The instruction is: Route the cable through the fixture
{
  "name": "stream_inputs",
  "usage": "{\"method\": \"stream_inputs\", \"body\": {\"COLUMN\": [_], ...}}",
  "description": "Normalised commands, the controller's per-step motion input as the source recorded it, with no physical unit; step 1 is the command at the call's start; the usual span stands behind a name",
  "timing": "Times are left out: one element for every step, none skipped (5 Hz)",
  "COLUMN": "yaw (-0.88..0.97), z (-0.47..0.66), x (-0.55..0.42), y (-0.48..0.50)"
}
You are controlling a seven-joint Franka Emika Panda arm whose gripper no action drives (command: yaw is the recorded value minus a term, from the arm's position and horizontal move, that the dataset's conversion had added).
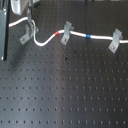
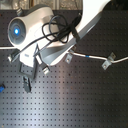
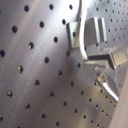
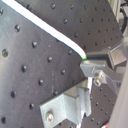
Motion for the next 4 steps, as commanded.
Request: {"method": "stream_inputs", "body": {"yaw": [0.22,0.28,0.13,0.13], "z": [-0.64,-0.62,0.21,0.29], "x": [0.07,0.07,-0.152,-0.267], "y": [0.31,0.326,0.262,0.244]}}
